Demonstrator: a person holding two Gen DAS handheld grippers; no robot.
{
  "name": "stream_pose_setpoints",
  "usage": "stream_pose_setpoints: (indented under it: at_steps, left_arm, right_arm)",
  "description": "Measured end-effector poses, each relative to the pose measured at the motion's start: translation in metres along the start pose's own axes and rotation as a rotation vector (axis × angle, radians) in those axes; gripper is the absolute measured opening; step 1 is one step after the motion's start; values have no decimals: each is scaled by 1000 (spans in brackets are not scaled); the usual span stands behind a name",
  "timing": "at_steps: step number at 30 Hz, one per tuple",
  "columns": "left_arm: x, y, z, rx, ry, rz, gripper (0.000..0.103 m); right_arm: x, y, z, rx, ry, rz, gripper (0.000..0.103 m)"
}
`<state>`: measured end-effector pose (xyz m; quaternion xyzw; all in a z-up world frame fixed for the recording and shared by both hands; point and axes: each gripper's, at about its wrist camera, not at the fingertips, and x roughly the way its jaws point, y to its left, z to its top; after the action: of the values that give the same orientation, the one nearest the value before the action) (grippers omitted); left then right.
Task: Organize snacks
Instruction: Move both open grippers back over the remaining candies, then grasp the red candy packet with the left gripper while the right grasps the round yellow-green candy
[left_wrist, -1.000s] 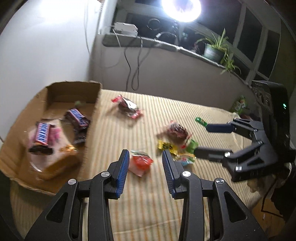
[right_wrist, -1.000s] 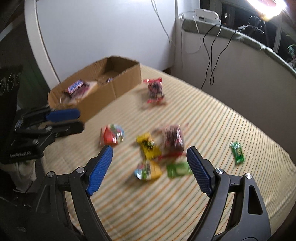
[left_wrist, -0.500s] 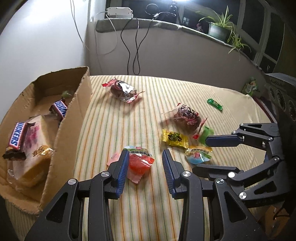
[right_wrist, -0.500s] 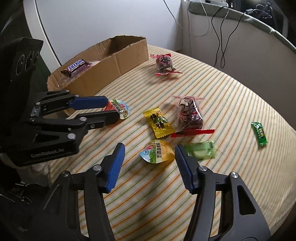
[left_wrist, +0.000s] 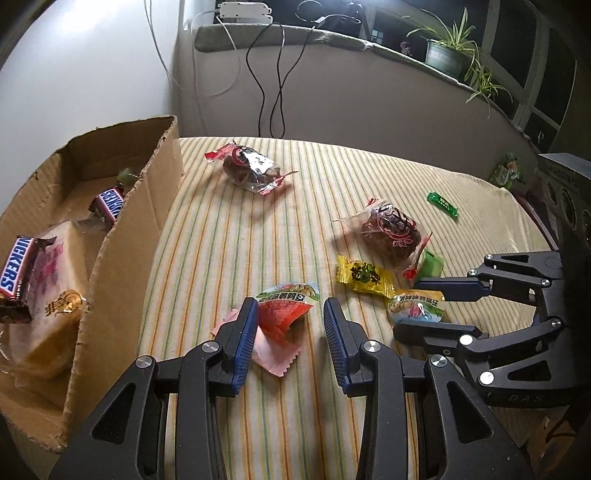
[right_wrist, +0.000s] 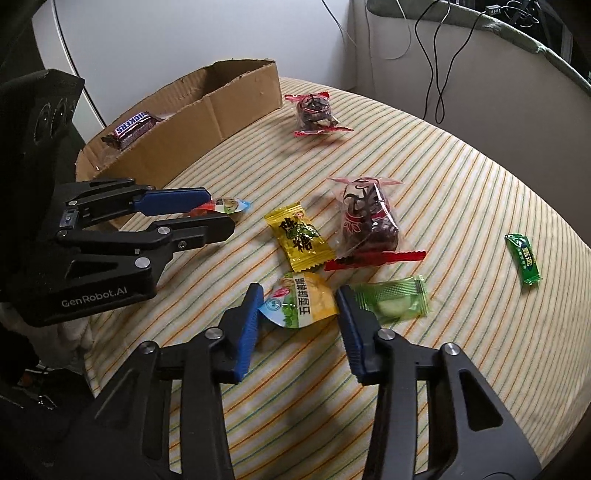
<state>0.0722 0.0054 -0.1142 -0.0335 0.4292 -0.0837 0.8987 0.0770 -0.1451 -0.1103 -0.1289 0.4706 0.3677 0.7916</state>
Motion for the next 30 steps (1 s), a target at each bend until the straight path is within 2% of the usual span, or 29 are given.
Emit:
stream_pose_setpoints:
  at_steps: [2,12,16,22,28,30]
  left_arm:
    - [2,0,0,-1,3,-2,20]
    - [-2,0,1,-7,-18,-14,17]
    - [-9,-1,2,-12,-36,-26,10]
    - [-4,-7,4,33,-24,-23,10]
    - [8,-14,13,57,-4,-28,24]
    - [13,-17,15,66,3,-31,24]
  right_arm:
    - [-1,0,0,1,-2,2,40]
    - [-11,-3,-3,22,-25,4,38]
    - [-18,-4,-2,28,-44,2,37]
    - [-23,0,0,13,-49,-9,37]
    - [-24,0,-4,24,-53,-2,37]
    - [-26,-1,-4,25,-55,-4,37]
